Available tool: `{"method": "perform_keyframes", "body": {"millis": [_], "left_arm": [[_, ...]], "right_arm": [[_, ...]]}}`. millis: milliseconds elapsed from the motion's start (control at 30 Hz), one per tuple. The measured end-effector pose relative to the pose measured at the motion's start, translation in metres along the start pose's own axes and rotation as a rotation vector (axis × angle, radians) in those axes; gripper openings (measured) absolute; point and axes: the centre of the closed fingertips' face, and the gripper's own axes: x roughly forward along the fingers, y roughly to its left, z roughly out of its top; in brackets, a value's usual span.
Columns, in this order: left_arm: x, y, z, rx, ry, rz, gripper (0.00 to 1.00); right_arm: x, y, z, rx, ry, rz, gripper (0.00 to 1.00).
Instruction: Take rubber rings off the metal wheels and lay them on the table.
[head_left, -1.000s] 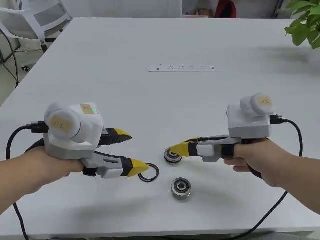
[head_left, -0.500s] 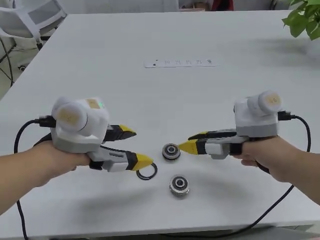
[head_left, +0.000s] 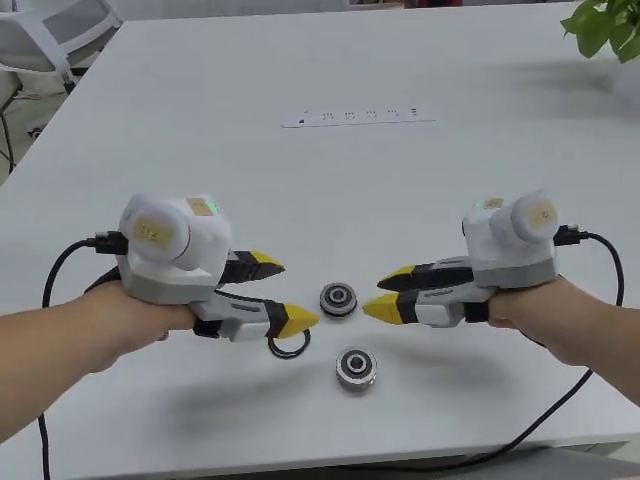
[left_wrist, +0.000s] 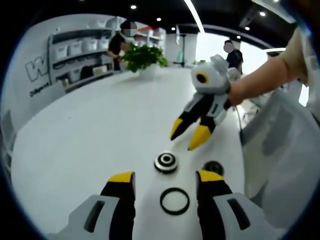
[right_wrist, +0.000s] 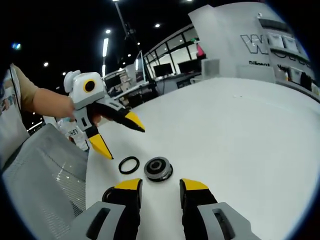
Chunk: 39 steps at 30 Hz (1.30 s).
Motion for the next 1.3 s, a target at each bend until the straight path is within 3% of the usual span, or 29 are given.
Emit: {"method": "perform_keyframes", "body": {"millis": [733,1300], "left_arm": [[0.026,-0.001,0.002,-0.041,-0.001,-0.024,0.38],[0.048,-0.001,0.0,-0.031,0.025,-0.048,0.28]], "right_arm": [[0.023,0.003,-0.006,-0.109,0.022,0.038,0.28],[0.025,0.001,-0.004,-0.119,0.009,0.038,0.29]]}}
